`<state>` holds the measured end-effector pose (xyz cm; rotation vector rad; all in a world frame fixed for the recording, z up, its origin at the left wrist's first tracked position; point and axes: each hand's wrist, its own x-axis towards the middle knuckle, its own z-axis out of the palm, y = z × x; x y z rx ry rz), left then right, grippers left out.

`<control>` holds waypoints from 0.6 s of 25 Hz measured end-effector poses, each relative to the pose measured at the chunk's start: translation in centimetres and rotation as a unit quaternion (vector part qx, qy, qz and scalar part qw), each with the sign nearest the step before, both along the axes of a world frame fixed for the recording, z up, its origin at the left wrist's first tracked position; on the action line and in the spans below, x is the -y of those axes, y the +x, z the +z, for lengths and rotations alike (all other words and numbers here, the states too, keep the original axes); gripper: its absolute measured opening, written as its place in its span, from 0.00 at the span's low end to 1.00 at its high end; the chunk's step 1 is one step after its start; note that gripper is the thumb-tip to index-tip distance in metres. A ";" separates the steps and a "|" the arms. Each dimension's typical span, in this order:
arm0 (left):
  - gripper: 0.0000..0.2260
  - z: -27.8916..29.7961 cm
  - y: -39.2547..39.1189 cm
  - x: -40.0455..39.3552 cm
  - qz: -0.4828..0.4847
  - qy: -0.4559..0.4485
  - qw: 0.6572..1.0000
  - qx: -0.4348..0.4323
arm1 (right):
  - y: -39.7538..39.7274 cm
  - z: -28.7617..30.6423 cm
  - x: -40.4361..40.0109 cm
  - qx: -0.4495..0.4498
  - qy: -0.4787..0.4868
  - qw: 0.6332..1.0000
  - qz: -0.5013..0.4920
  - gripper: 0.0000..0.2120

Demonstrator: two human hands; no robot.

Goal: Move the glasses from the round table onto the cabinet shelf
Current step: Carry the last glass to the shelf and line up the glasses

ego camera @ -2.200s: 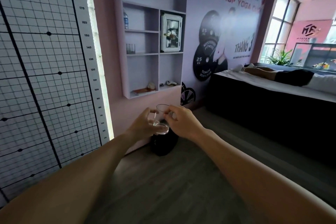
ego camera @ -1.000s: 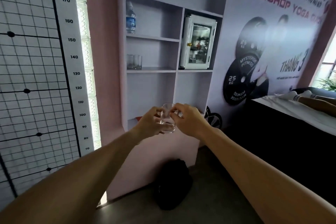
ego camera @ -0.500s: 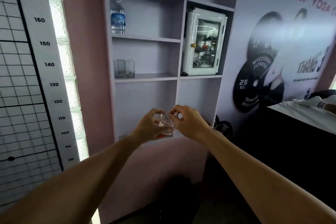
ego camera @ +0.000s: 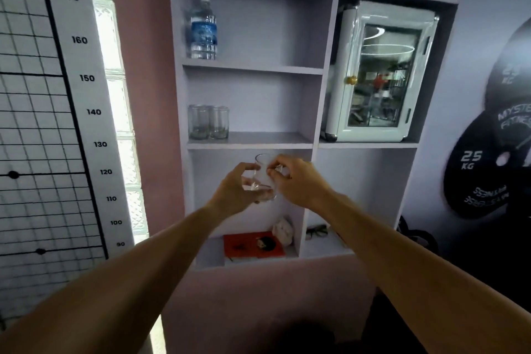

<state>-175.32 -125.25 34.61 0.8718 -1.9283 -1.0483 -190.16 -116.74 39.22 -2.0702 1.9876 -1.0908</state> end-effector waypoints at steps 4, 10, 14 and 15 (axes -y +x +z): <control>0.30 0.3 -0.7 3.2 0.062 -0.006 0.998 -0.008 | -1.4 0.8 5.3 -0.024 0.013 0.999 0.045 0.08; 0.30 2.5 -2.1 9.4 0.131 -0.073 0.988 -0.046 | -2.1 2.9 12.4 -0.019 -0.083 0.995 0.044 0.07; 0.31 3.2 -2.5 13.6 0.133 -0.114 0.984 -0.039 | -2.5 4.0 16.3 -0.027 -0.074 0.996 0.037 0.07; 0.31 3.3 -2.5 14.5 0.135 -0.122 0.983 -0.029 | -2.6 4.1 17.2 -0.030 -0.070 0.997 0.033 0.07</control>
